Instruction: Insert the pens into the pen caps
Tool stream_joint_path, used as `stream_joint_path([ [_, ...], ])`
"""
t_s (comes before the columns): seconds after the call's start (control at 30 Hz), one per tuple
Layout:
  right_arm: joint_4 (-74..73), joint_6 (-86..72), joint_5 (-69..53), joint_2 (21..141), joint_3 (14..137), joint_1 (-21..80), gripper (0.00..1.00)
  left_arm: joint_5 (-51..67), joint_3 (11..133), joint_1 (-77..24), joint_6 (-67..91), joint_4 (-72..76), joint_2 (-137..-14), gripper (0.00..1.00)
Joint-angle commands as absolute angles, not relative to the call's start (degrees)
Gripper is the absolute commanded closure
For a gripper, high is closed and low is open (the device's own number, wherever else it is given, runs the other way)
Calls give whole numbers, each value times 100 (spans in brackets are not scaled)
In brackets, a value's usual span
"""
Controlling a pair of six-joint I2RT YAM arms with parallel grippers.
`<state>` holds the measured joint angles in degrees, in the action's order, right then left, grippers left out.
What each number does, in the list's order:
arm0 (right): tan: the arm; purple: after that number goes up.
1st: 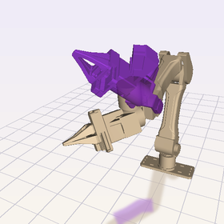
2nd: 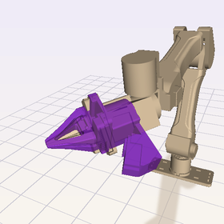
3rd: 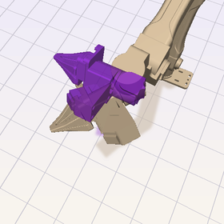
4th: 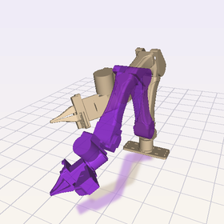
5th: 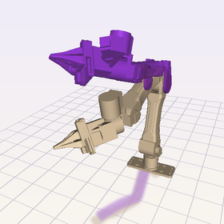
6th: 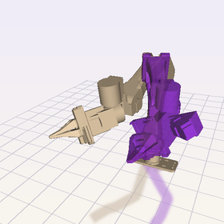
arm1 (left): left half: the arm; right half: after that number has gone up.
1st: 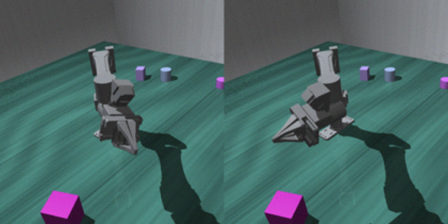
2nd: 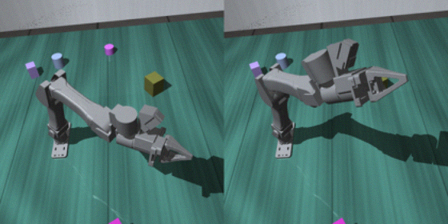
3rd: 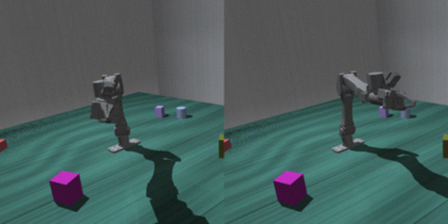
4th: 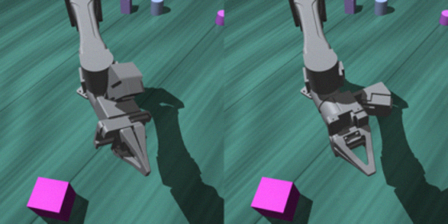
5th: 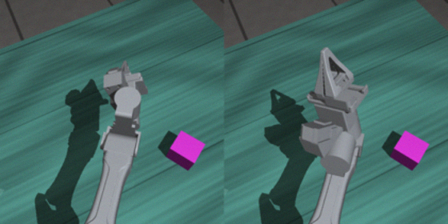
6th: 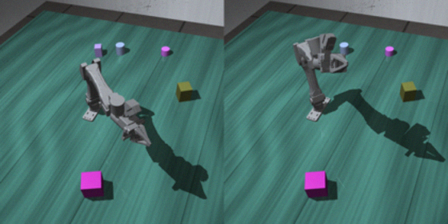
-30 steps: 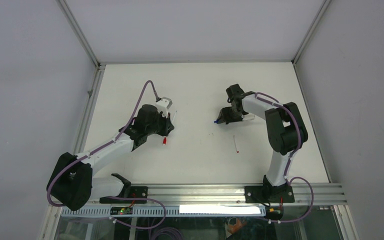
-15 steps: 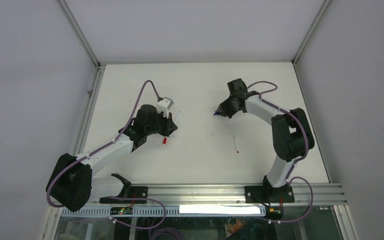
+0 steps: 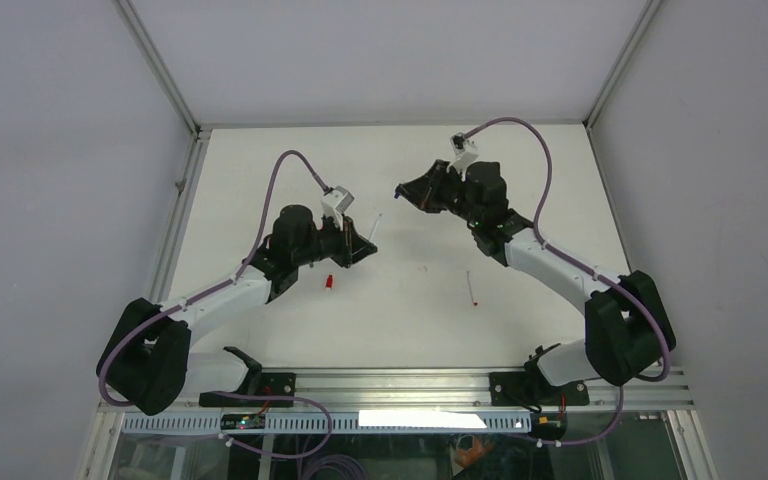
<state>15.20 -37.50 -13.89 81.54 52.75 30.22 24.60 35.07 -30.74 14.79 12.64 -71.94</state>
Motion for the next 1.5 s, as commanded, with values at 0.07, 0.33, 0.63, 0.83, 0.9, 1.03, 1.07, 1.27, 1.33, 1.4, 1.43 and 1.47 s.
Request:
stream_joint_path([
  [0.07, 2384, -3316, -1753, 7694, 5195, 3186, 100, 2695, 3498, -3246, 1714, 1905, -7186, 100],
  [0.33, 2508, -3516, -1973, 7613, 5027, 3278, 100, 2564, 3465, -3270, 1731, 1878, -7073, 100],
  [0.63, 2541, -3652, -2124, 7687, 4853, 3354, 100, 2373, 3434, -3270, 1701, 1829, -6878, 100],
  [0.83, 2582, -3691, -2180, 7795, 4869, 3436, 100, 2396, 3437, -3270, 1740, 1880, -6903, 100],
  [0.9, 2593, -3691, -2187, 7807, 4882, 3446, 100, 2412, 3437, -3270, 1768, 1930, -6924, 100],
  [1.03, 2584, -3684, -2180, 7868, 4912, 3458, 100, 2417, 3437, -3270, 1776, 1967, -6919, 100],
  [1.07, 2588, -3678, -2187, 7894, 4913, 3470, 100, 2419, 3437, -3270, 1775, 1969, -6910, 100],
  [1.27, 2756, -3772, -2265, 8075, 4895, 3472, 100, 2427, 3411, -3270, 1799, 1985, -6889, 100],
  [1.33, 2764, -3775, -2288, 8110, 4919, 3472, 100, 2441, 3402, -3270, 1808, 2001, -6882, 100],
  [1.4, 2768, -3779, -2289, 8125, 4929, 3482, 100, 2444, 3401, -3270, 1821, 2013, -6891, 100],
  [1.43, 2776, -3779, -2290, 8134, 4935, 3476, 100, 2443, 3401, -3270, 1819, 2017, -6893, 100],
  [1.47, 2773, -3772, -2304, 8135, 4950, 3477, 100, 2443, 3401, -3270, 1819, 2023, -6892, 100],
])
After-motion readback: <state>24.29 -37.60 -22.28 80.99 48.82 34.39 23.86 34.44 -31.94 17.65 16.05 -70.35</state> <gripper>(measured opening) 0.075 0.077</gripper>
